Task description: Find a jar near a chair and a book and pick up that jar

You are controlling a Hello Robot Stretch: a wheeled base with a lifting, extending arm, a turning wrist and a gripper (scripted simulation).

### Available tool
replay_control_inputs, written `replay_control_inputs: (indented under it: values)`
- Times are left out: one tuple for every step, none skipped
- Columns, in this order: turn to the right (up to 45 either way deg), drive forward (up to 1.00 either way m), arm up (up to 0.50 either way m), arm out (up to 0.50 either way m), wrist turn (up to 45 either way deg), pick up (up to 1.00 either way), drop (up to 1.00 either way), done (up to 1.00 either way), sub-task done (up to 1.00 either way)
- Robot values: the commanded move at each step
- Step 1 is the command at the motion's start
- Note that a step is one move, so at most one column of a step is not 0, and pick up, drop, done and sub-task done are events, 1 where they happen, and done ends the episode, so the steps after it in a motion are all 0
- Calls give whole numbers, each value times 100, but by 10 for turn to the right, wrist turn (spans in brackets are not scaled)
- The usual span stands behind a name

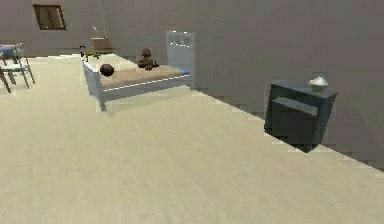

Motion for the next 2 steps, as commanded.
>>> replay_control_inputs:
  values:
    - [0, 5, 0, 0, 0, 0, 0, 0, 0]
    - [450, 0, 0, 0, 0, 0, 0, 0, 0]
